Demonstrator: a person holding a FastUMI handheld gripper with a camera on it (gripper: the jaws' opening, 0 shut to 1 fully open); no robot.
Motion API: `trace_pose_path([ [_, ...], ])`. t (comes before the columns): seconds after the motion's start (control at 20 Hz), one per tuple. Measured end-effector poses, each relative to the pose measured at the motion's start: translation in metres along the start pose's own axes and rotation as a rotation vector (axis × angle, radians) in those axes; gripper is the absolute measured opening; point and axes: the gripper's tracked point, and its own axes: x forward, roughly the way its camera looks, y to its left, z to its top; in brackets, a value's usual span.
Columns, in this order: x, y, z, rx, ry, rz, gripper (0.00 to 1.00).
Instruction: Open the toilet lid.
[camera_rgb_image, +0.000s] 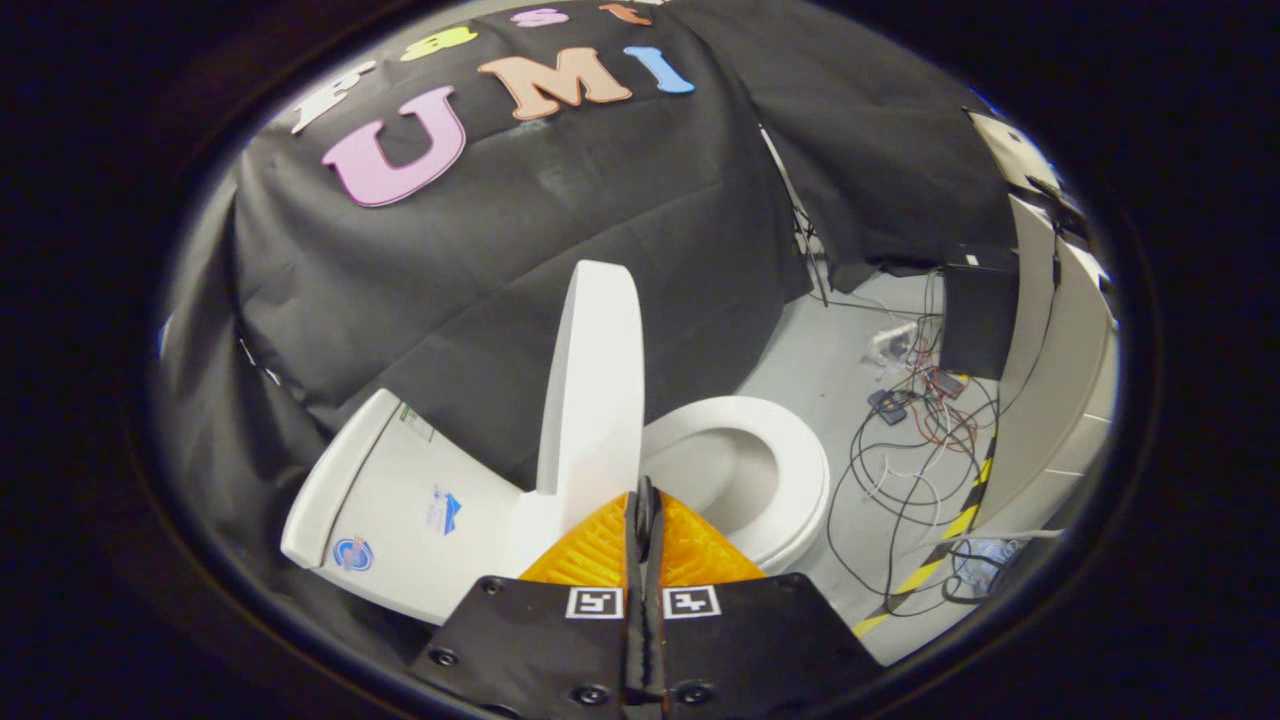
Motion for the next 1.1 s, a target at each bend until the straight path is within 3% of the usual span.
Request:
trace_pose_path([
  [1.1, -0.018, 0.058, 0.007, -0.154, -0.076, 0.031, 0.01],
])
